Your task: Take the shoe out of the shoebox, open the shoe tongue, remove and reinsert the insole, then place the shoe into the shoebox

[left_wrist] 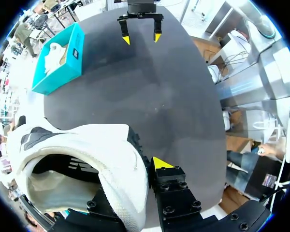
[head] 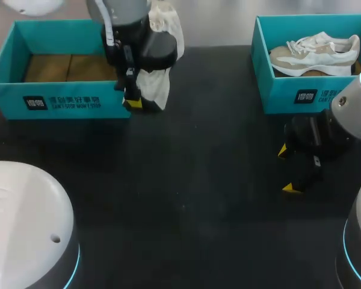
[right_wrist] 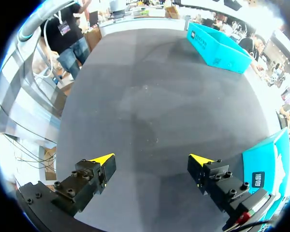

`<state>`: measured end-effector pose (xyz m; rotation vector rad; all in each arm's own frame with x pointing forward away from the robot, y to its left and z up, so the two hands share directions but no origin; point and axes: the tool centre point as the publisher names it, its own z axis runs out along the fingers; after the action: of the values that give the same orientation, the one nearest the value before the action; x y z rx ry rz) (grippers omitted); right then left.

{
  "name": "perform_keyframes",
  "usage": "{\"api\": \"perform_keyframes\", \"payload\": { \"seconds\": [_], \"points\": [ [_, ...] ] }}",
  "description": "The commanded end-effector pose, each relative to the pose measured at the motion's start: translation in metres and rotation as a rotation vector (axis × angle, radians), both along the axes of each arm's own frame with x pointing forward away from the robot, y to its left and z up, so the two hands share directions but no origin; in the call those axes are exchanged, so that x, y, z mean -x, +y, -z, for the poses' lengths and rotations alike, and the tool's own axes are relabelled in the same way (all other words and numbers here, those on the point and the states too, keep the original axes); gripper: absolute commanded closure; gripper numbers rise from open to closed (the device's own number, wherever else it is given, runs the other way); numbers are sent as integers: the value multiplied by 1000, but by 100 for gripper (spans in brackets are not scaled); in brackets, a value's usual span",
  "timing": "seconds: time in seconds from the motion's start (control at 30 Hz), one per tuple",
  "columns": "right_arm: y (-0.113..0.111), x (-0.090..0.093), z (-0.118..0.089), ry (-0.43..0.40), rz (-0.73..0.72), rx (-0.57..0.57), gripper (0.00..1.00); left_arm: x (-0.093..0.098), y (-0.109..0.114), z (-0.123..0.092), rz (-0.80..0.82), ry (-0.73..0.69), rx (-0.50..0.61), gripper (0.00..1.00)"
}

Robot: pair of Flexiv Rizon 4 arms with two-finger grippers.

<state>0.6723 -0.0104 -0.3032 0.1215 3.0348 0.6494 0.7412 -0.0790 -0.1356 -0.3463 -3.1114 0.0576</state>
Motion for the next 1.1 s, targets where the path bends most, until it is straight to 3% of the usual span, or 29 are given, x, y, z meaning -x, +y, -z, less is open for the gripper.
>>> {"api": "perform_keyframes", "payload": {
  "seconds": [0.03, 0.27, 0.4, 0.73, 0.93, 1.1],
  "points": [
    [0, 1, 1, -2, 1, 2, 0, 0, 1, -3, 1, -2, 0, 100],
    [0, 1, 1, -2, 1, 2, 0, 0, 1, -3, 1, -2, 0, 100],
    [0, 1, 1, -2, 1, 2, 0, -7, 21, -23, 1, -41, 10, 100],
    [0, 1, 1, -2, 1, 2, 0, -57, 71, -63, -15, -75, 38, 100],
    [0, 1, 1, -2, 1, 2, 0, -95, 96, -57, 82, -45, 34, 100],
    [0, 1, 1, -2, 1, 2, 0, -131, 129, -51, 21, -26, 31, 100]
  ]
}}
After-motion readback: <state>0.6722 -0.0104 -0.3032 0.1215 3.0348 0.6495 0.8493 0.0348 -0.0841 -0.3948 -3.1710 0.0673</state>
